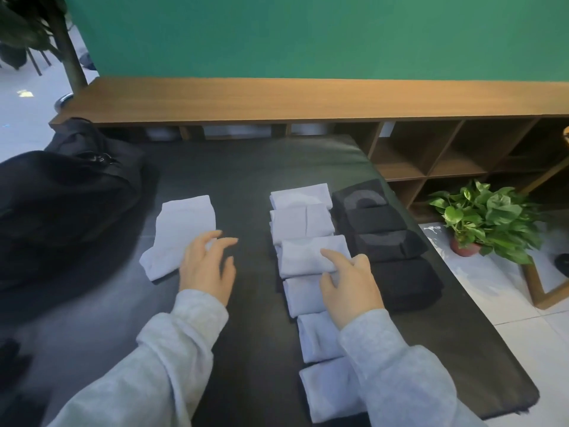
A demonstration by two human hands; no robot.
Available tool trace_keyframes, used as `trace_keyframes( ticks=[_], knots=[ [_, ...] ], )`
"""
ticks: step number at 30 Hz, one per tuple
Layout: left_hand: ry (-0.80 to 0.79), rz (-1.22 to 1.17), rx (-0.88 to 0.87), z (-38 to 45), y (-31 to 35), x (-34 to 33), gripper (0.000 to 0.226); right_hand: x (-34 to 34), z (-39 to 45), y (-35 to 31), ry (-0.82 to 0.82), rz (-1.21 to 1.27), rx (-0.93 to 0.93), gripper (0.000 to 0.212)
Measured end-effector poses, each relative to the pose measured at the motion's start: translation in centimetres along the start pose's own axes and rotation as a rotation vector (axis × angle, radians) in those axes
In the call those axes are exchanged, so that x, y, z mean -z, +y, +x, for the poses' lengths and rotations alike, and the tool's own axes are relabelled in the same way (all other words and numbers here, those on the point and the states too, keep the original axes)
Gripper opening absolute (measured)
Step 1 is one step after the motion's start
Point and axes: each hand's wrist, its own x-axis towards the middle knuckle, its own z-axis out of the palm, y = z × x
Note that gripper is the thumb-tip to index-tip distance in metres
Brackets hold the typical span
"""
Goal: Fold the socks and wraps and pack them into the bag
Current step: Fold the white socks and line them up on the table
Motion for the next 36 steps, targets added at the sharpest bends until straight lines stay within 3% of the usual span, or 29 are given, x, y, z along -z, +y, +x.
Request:
trace_keyframes(
  ticks=[4, 8, 12, 16, 19, 22, 28, 33, 36],
  knots=[
    [-0.018, 0.27, 0.246, -1.1, -4.0, 1.6, 0.044, 0.0, -1.4, -1.1, -0.008, 0.015, 0.08, 0.04],
    [-0.173, 0.418, 0.307, -2.1, -6.0, 2.7, 0.04, -0.6, -2.5, -2.5, -0.057, -0.034, 0.138, 0.035],
    [-0.245, 0.469, 0.257, -2.9, -6.1, 3.4, 0.046, -1.5, -3.8, -3.6, -0.071, -0.065, 0.19, 0.033],
    [-0.21, 0.428, 0.208, -4.5, -6.5, 3.9, 0.047, -2.5, -5.4, -4.3, -0.11, -0.043, 0.243, 0.032],
    [-0.182, 0.329, 0.076, -6.1, -7.1, 4.6, 0.048, -3.2, -6.7, -4.8, -0.143, -0.05, 0.279, 0.032],
    [-0.09, 0.279, -0.087, -8.1, -7.1, 5.7, 0.03, -4.6, -8.1, -5.2, -0.156, -0.079, 0.293, 0.039],
    [-0.056, 0.223, -0.303, -11.7, -6.8, 6.5, 0.038, -9.5, -11.4, -5.1, -0.129, -0.202, 0.268, 0.057],
    [-0.012, 0.199, -0.339, -13.0, -6.4, 6.9, 0.031, -11.7, -12.4, -4.3, -0.013, -0.243, 0.36, 0.056],
    [0.008, 0.227, -0.225, -12.8, -6.5, 7.1, 0.037, -11.3, -12.4, -4.4, -0.015, -0.206, 0.335, 0.049]
  ],
)
